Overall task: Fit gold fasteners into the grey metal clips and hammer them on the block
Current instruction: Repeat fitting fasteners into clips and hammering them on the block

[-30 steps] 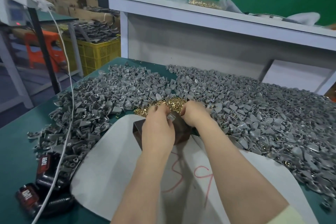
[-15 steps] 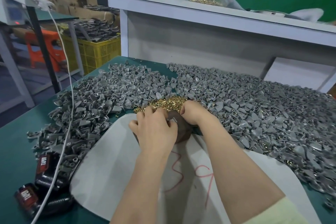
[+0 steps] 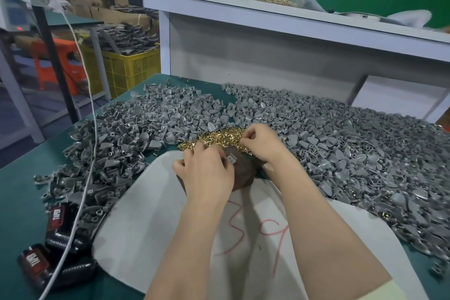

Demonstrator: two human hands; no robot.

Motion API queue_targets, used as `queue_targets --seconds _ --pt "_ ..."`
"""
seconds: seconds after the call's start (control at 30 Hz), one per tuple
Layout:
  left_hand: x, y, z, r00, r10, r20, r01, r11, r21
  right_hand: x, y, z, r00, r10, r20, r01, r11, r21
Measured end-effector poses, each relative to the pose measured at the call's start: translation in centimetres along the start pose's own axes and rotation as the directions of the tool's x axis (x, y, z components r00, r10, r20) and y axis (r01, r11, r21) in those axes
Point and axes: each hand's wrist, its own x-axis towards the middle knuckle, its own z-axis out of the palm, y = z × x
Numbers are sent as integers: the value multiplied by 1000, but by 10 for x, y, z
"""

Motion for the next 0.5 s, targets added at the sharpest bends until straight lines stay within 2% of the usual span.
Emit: queue_targets --seconds 0.1,0.2,0.3,0.5 --pt "0 -1 -2 1000 -13 -7 13 1000 6 -14 -6 -11 998 -27 -65 40 974 222" --pt "0 0 -3 1000 -6 -4 6 1000 20 -37 -11 -19 995 -86 -48 96 943 318" --pt "0 2 -2 1000 16 13 -16 999 29 -57 -11 -16 994 -109 -12 108 947 304" --pt "-1 2 -1 999 31 22 -31 1000 3 -69 -8 -2 988 -130 -86 143 975 172"
